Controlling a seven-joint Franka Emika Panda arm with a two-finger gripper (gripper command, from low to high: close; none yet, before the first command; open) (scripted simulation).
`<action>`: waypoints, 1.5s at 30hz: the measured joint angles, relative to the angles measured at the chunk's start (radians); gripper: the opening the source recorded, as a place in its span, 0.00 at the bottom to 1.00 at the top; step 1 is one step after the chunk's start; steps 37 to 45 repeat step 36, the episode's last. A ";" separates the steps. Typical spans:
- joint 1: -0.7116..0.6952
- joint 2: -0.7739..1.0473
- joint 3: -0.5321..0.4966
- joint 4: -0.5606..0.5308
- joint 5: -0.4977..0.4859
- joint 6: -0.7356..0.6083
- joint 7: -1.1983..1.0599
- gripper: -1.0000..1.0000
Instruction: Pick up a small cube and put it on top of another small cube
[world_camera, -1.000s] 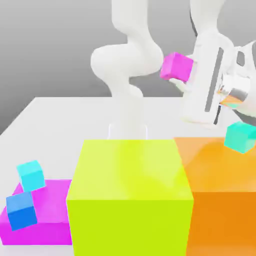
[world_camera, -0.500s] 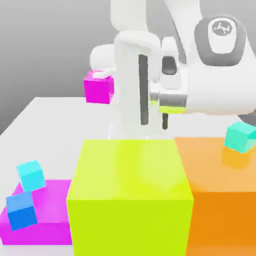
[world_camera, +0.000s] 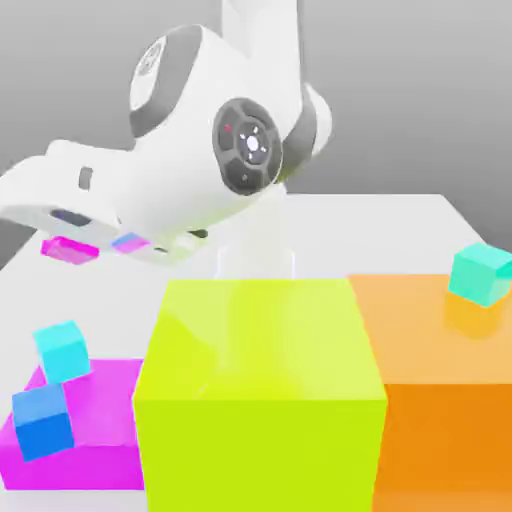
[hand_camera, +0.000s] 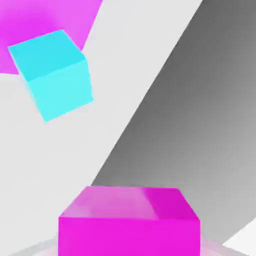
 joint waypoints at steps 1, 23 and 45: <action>-0.021 -0.003 -0.012 -0.003 0.022 0.025 -0.049 0.00; -0.233 -0.136 -0.301 -0.185 0.637 0.605 -1.172 0.00; -0.145 -0.018 -0.291 -0.290 0.778 0.892 -1.318 1.00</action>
